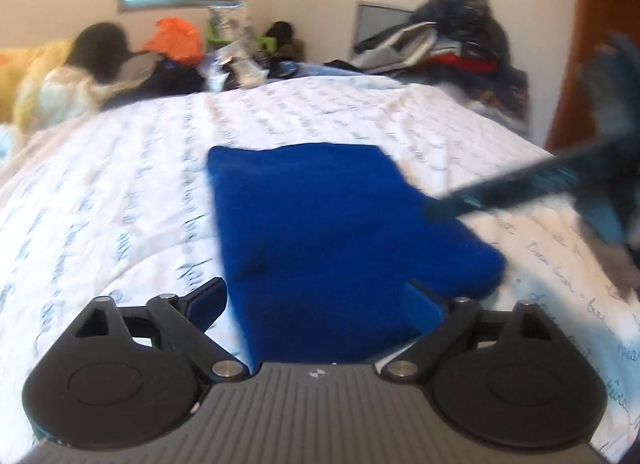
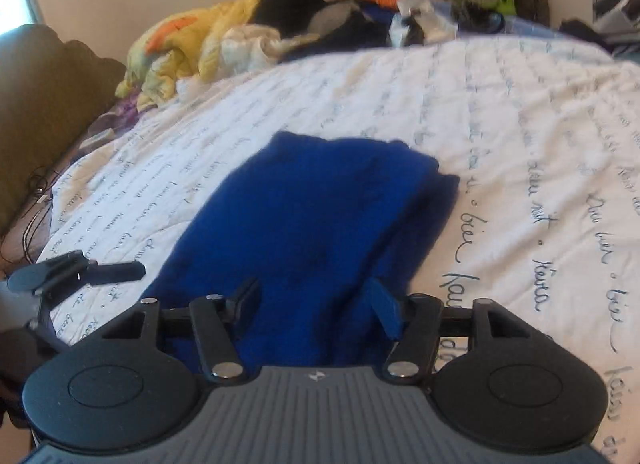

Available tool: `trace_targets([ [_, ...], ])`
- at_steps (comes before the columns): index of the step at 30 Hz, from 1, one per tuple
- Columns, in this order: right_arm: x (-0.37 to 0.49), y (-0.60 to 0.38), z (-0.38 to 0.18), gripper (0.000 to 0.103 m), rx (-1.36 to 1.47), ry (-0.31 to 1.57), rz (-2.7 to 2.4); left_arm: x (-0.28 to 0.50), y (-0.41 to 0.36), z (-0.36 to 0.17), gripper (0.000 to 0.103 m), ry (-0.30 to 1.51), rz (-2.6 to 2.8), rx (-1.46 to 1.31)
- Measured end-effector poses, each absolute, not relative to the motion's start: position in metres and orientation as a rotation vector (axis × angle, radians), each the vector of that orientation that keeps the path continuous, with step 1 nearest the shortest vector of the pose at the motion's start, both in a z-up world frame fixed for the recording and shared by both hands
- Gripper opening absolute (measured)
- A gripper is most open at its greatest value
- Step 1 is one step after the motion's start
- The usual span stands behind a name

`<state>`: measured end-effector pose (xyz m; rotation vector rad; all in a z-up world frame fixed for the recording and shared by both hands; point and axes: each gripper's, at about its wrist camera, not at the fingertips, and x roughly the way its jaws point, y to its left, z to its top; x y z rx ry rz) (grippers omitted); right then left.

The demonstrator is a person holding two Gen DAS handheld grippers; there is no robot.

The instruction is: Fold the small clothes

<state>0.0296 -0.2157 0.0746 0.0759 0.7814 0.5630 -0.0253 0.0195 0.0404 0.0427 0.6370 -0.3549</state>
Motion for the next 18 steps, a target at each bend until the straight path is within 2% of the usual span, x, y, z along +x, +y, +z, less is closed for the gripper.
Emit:
trace_targets([
  [3,0.022,-0.202,0.042,0.063,0.006,0.887,0.599,-0.008,0.020,0.018,0.087,0.744,-0.308,0.020],
  [4,0.014,-0.204,0.034,0.063,-0.043,0.801,0.604,-0.010,0.017,0.021,0.087,0.721,-0.276,0.042],
  [5,0.012,-0.205,0.030,0.063,-0.082,0.814,0.581,-0.012,0.018,0.025,0.085,0.737,-0.277,0.031],
  [7,0.011,-0.218,0.039,0.064,-0.011,0.865,0.533,-0.018,0.027,0.035,0.087,0.739,-0.291,-0.042],
  [8,0.011,-0.228,0.041,0.066,0.040,0.878,0.521,-0.021,0.032,0.039,0.092,0.735,-0.284,-0.074],
  [10,0.009,-0.253,0.041,0.081,0.143,0.881,0.487,-0.020,0.042,0.039,0.093,0.764,-0.264,-0.164],
  [13,0.014,-0.265,0.031,0.081,0.250,0.919,0.462,-0.012,0.046,0.033,0.086,0.817,-0.235,-0.292],
  [14,0.018,-0.263,0.029,0.081,0.287,0.936,0.489,-0.009,0.044,0.033,0.079,0.820,-0.228,-0.293],
  [15,0.023,-0.258,0.028,0.080,0.324,0.948,0.531,-0.007,0.040,0.034,0.066,0.826,-0.214,-0.282],
  [16,0.027,-0.252,0.025,0.069,0.341,0.957,0.574,-0.004,0.037,0.036,0.058,0.835,-0.209,-0.276],
  [17,0.030,-0.245,0.023,0.053,0.330,0.957,0.599,-0.001,0.036,0.037,0.028,0.858,-0.221,-0.280],
  [18,0.033,-0.238,0.022,0.020,0.283,0.961,0.586,0.001,0.037,0.036,0.015,0.881,-0.222,-0.284],
])
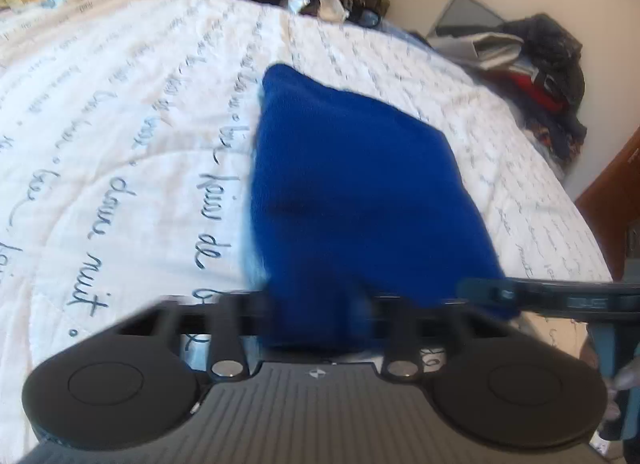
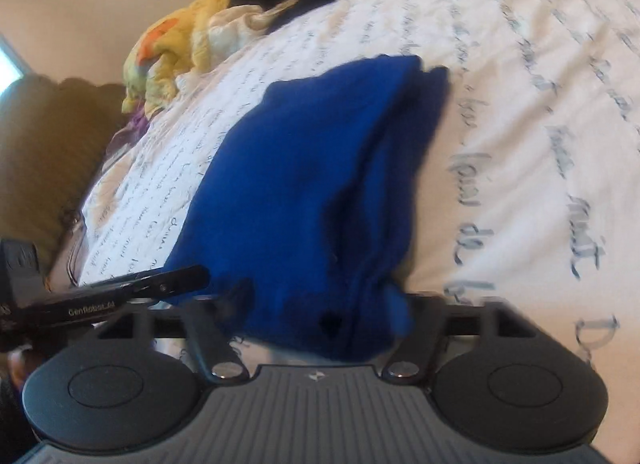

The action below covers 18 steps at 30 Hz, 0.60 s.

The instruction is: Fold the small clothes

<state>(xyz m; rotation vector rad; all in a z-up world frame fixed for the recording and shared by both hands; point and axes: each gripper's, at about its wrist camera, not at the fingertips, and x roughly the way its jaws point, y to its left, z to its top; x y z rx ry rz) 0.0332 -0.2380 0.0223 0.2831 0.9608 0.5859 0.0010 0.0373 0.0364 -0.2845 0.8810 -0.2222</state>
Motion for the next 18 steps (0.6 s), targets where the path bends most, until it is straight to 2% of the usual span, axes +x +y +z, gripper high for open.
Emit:
trace_targets([
  [2,0.035,-0.238,0.027,0.015,0.260,0.975,0.601,0.002,0.047,0.042,0.014,0.887,-0.224,-0.302],
  [5,0.022,-0.248,0.040,0.015,0.242,0.940,0.617,-0.007,0.052,0.046,0.015,0.867,-0.234,-0.245],
  [7,0.019,-0.245,0.028,0.016,0.172,0.970,0.586,-0.007,0.045,0.034,0.021,0.878,-0.218,-0.196],
  [9,0.015,-0.247,0.026,0.021,0.168,0.927,0.611,-0.014,0.043,0.039,0.034,0.850,-0.209,-0.173],
  [10,0.017,-0.249,0.030,0.033,0.179,0.949,0.605,-0.017,0.042,0.045,0.045,0.832,-0.199,-0.163],
  [11,0.022,-0.252,0.036,0.041,0.201,0.967,0.588,-0.020,0.041,0.052,0.067,0.791,-0.207,-0.149],
  [12,0.027,-0.257,0.045,0.061,0.220,0.949,0.569,-0.022,0.037,0.059,0.082,0.739,-0.225,-0.121],
  [13,0.033,-0.261,0.054,0.078,0.229,0.897,0.556,-0.021,0.032,0.065,0.085,0.693,-0.244,-0.083],
  [14,0.042,-0.266,0.062,0.083,0.235,0.846,0.549,-0.016,0.023,0.071,0.086,0.655,-0.254,-0.030],
  [16,0.076,-0.273,0.068,0.084,0.281,0.833,0.531,0.004,0.007,0.076,0.085,0.627,-0.268,0.041],
  [18,0.124,-0.278,0.057,0.084,0.382,0.922,0.488,0.033,-0.002,0.076,0.084,0.620,-0.282,0.050],
])
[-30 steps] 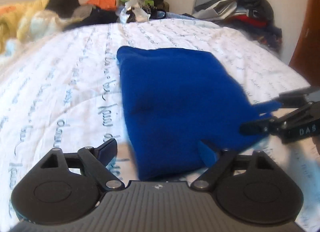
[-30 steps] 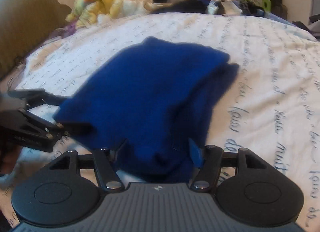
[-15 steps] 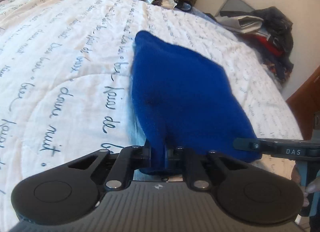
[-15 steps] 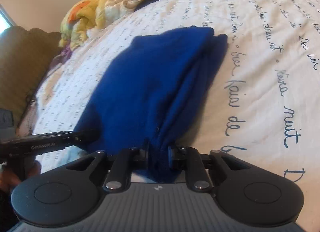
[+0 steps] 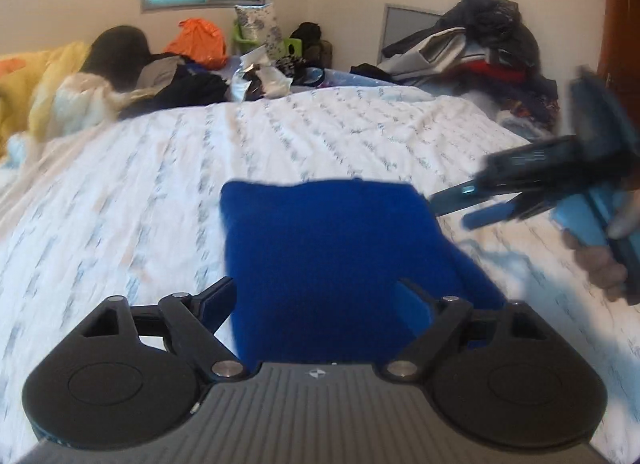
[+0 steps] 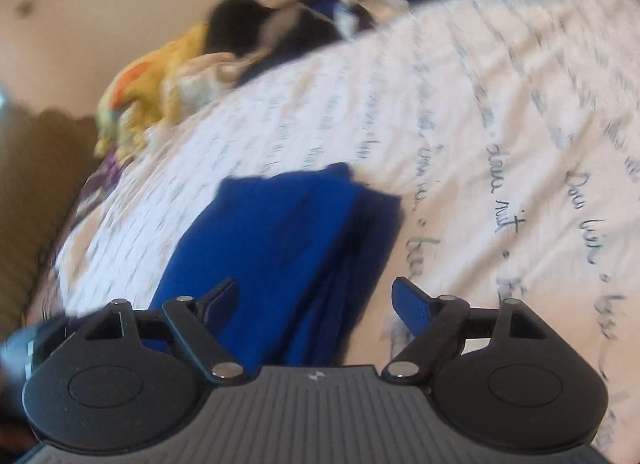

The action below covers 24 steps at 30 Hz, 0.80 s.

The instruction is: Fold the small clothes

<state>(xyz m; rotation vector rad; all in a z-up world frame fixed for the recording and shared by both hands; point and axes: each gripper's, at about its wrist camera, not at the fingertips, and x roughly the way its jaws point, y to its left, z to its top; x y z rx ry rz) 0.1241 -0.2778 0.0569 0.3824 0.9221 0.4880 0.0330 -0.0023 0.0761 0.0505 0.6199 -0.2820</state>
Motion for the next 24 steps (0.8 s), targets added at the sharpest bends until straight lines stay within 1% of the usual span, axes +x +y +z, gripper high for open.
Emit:
trace_targets([
  [2,0.162,-0.273,0.041,0.083,0.414,0.982,0.465,0.062,-0.011,0.067,0.084,0.653,-0.300,0.067],
  [3,0.176,-0.267,0.037,0.077,0.415,0.963,0.468,0.073,-0.015,0.057,0.084,0.686,-0.303,0.081],
  [4,0.185,-0.259,0.034,0.026,0.402,0.965,0.485,0.082,-0.019,0.046,0.084,0.723,-0.297,0.096],
  [5,0.194,-0.247,0.034,0.016,0.349,0.988,0.481,0.084,-0.021,0.037,0.087,0.709,-0.286,0.109],
  [8,0.194,-0.214,0.038,0.016,0.003,0.861,0.528,0.080,-0.026,0.027,0.093,0.652,-0.283,0.136],
  [9,0.192,-0.210,0.035,0.016,-0.060,0.819,0.549,0.081,-0.027,0.024,0.095,0.648,-0.284,0.132],
  [11,0.196,-0.221,0.031,0.017,-0.015,0.798,0.570,0.083,-0.027,0.023,0.098,0.645,-0.288,0.132],
  [12,0.196,-0.228,0.029,0.026,0.021,0.799,0.564,0.082,-0.027,0.024,0.098,0.650,-0.287,0.131],
  [13,0.192,-0.236,0.029,0.042,0.054,0.808,0.540,0.079,-0.027,0.027,0.098,0.659,-0.282,0.130],
  [14,0.188,-0.240,0.032,0.049,0.071,0.828,0.494,0.074,-0.025,0.031,0.095,0.667,-0.274,0.122],
  [15,0.182,-0.241,0.040,0.051,0.076,0.832,0.448,0.068,-0.021,0.036,0.095,0.676,-0.266,0.100],
  [17,0.151,-0.244,0.060,0.052,0.092,0.744,0.409,0.057,-0.017,0.042,0.095,0.688,-0.269,0.064],
  [19,0.124,-0.238,0.075,0.060,0.130,0.673,0.475,0.051,-0.021,0.039,0.096,0.695,-0.265,0.088],
  [21,0.116,-0.222,0.077,0.069,0.140,0.693,0.571,0.051,-0.028,0.030,0.097,0.694,-0.242,0.146],
  [24,0.130,-0.193,0.053,0.068,0.046,0.801,0.574,0.046,-0.034,0.024,0.100,0.678,-0.235,0.194],
])
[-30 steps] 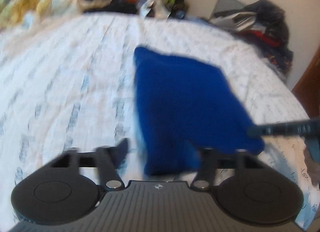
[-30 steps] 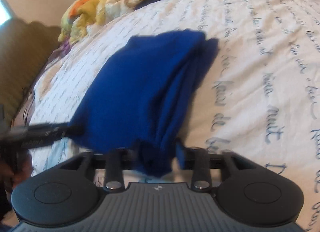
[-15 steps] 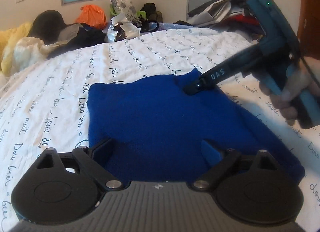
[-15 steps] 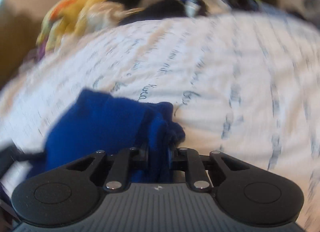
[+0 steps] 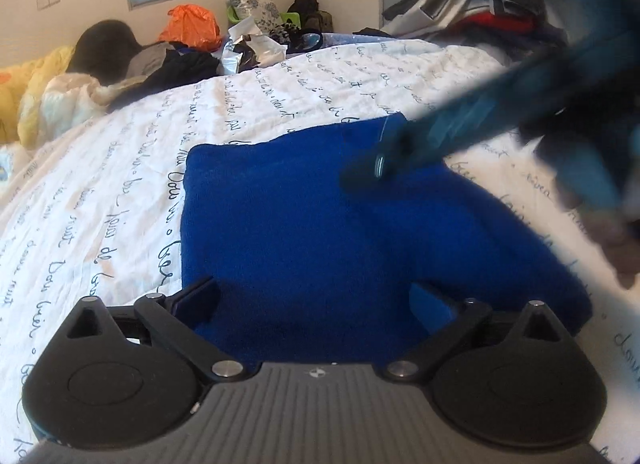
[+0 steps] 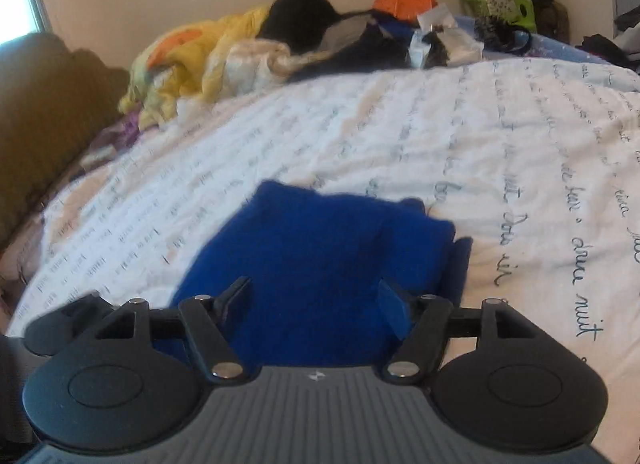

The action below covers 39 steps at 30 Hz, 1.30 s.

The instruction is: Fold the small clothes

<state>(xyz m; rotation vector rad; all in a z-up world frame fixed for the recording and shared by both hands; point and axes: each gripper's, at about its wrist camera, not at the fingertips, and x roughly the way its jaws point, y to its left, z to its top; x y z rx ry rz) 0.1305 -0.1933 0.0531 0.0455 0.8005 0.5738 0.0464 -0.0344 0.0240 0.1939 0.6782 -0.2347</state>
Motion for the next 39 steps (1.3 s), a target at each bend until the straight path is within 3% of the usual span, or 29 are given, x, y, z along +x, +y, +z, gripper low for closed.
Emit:
trace_targets([
  [3,0.138,-0.198,0.034,0.068,0.042,0.760,0.581,0.046,-0.033,0.024,0.101,0.682,-0.226,0.183],
  [6,0.133,-0.187,0.054,0.069,0.050,0.823,0.463,0.043,-0.033,0.022,0.102,0.679,-0.214,0.181],
  [8,0.116,-0.180,0.065,0.069,0.053,0.769,0.469,0.043,-0.033,0.022,0.103,0.675,-0.212,0.183],
  [11,0.115,-0.176,0.040,0.069,0.030,0.807,0.497,0.042,-0.033,0.021,0.103,0.667,-0.214,0.191],
  [12,0.111,-0.182,0.033,0.069,0.021,0.738,0.531,0.041,-0.033,0.022,0.102,0.663,-0.216,0.195],
  [15,0.110,-0.191,0.049,0.069,0.078,0.802,0.489,0.022,-0.023,0.038,0.089,0.640,-0.193,0.170],
  [17,0.088,-0.192,0.070,0.069,0.048,0.794,0.457,-0.001,-0.008,0.048,0.093,0.624,-0.214,0.107],
  [18,0.071,-0.197,0.078,0.071,0.036,0.757,0.466,-0.013,-0.001,0.049,0.099,0.627,-0.214,0.076],
  [19,0.053,-0.203,0.082,0.080,0.040,0.729,0.461,-0.025,0.003,0.047,0.101,0.639,-0.215,0.050],
  [21,0.019,-0.214,0.078,0.091,0.041,0.722,0.454,-0.043,0.006,0.039,0.101,0.661,-0.194,0.052],
  [27,-0.043,-0.224,0.030,0.092,0.001,0.802,0.317,-0.067,0.003,0.016,0.102,0.715,-0.098,0.042],
  [30,-0.058,-0.212,0.021,0.103,-0.065,0.800,0.265,-0.066,-0.001,0.018,0.103,0.719,-0.073,0.038],
  [39,-0.060,-0.198,0.019,0.103,-0.041,0.800,0.140,-0.065,0.005,0.012,0.103,0.690,-0.069,0.034],
])
